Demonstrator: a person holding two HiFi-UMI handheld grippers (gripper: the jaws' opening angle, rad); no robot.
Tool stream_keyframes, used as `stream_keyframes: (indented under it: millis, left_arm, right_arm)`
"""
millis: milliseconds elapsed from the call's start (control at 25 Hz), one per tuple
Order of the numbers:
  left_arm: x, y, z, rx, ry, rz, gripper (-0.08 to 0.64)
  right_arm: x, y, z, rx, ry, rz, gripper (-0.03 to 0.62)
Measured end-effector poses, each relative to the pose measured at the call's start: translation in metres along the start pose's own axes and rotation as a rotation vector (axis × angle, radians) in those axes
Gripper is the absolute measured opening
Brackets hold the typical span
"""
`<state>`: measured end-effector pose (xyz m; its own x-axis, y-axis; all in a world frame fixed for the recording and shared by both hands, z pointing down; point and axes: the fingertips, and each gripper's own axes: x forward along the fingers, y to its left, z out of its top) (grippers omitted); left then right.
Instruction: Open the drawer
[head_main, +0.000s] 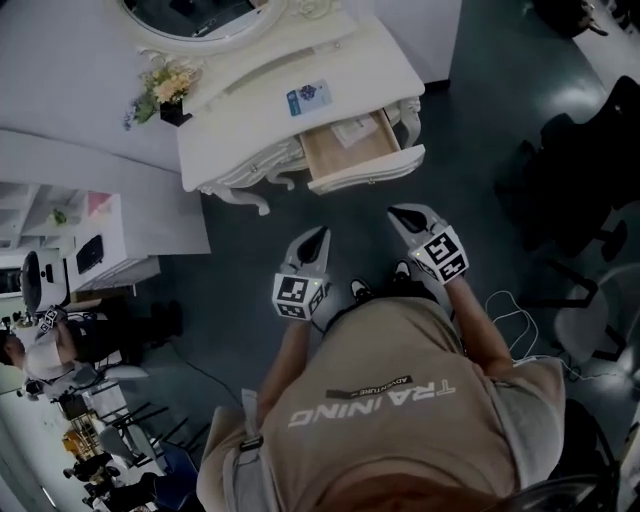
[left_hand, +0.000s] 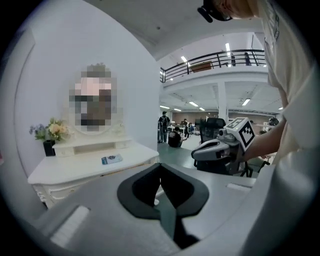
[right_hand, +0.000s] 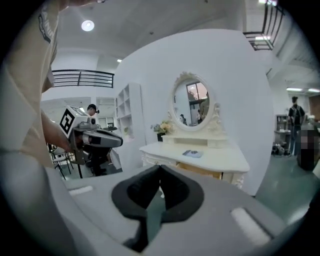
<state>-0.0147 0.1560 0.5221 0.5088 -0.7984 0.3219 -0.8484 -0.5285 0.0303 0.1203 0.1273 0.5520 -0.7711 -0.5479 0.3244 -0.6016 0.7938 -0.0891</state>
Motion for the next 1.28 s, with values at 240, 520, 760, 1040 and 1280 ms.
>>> stream_keyframes:
  millis: [240, 520, 760, 1040, 1280]
  left_arm:
    - [-0.039, 0.034, 0.066, -0.038, -0.219, 0.069, 0.008]
    - [-0.059, 0.052, 0.064, -0.055, -0.196, 0.075, 0.008]
    - [-0.069, 0.037, 0.046, -0.069, -0.15, 0.016, 0.008]
    - [-0.069, 0.055, 0.054, -0.048, -0.159, 0.006, 0.008]
    - [-0.078, 0.046, 0.078, 0.005, -0.191, -0.043, 0.008]
  right_arm:
    - [-0.003, 0.026, 0.096, -0.127, -0.214, -0.051, 0.003]
    - [0.014, 0.065, 0.131, -0.164, -0.211, 0.009, 0.003]
    - [0.006, 0.071, 0.116, -0.152, -0.166, -0.003, 0.003]
    - [-0.004, 0.061, 0.137, -0.162, -0.219, -0.042, 0.003]
    - [0.002, 0.073, 0.12, -0.08, -0.208, -0.034, 0.003]
